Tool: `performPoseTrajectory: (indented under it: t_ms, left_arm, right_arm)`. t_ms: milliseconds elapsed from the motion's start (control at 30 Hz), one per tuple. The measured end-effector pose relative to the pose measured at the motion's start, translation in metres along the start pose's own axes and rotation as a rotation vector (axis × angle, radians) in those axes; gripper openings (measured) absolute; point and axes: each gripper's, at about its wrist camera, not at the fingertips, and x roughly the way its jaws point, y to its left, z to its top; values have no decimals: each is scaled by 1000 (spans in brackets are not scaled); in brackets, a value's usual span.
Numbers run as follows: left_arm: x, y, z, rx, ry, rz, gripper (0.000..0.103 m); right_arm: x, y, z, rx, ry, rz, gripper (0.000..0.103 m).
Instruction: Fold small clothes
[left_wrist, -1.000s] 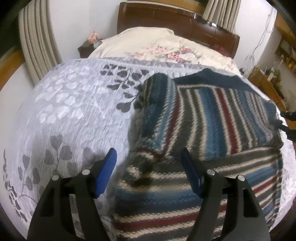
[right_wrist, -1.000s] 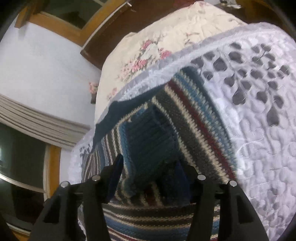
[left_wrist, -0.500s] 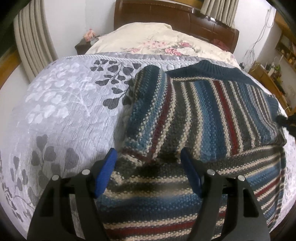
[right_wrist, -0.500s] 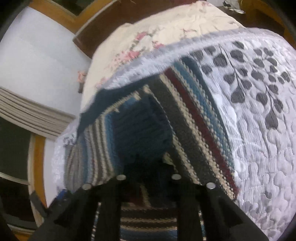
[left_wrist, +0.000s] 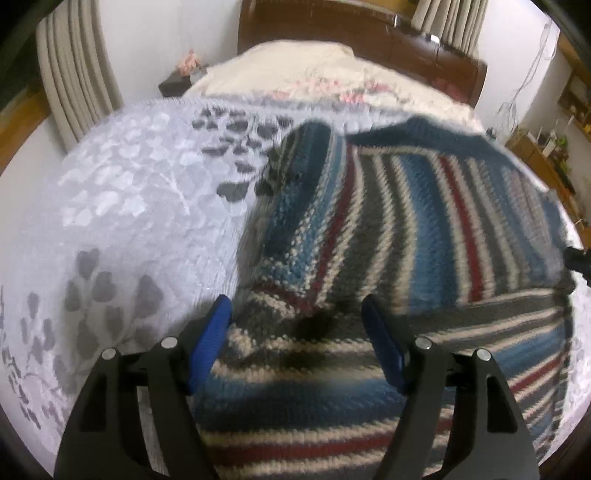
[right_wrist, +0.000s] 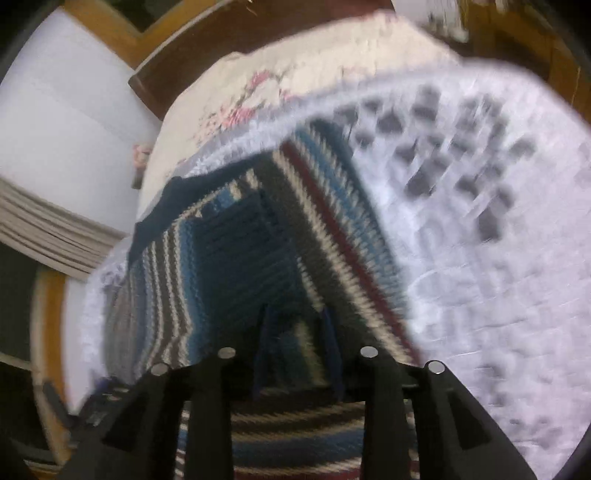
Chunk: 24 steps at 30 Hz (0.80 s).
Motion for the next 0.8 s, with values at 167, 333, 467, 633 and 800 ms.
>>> performPoseTrajectory:
  t_ms: [167,333,467,633,800]
  left_arm:
    - [-21,-20,5,21,-55,-56,73]
    - [3,-43,10,41,-3,-78,73]
    - [29,-47,8,68,40,-53,74]
    - [20,-45,9,52,31,-62,74]
    - [-23,-34,-16,73,-11,-79,75]
  right_arm:
    - [-25,26,0,-96,-73,65,31]
    - [9,41,3,-123,7,32,31]
    - [45,30,3,-102,77,-8,31]
    - [29,34,1,-134,49,32,38]
    - [-21,22,-24,-173,-21,46,47]
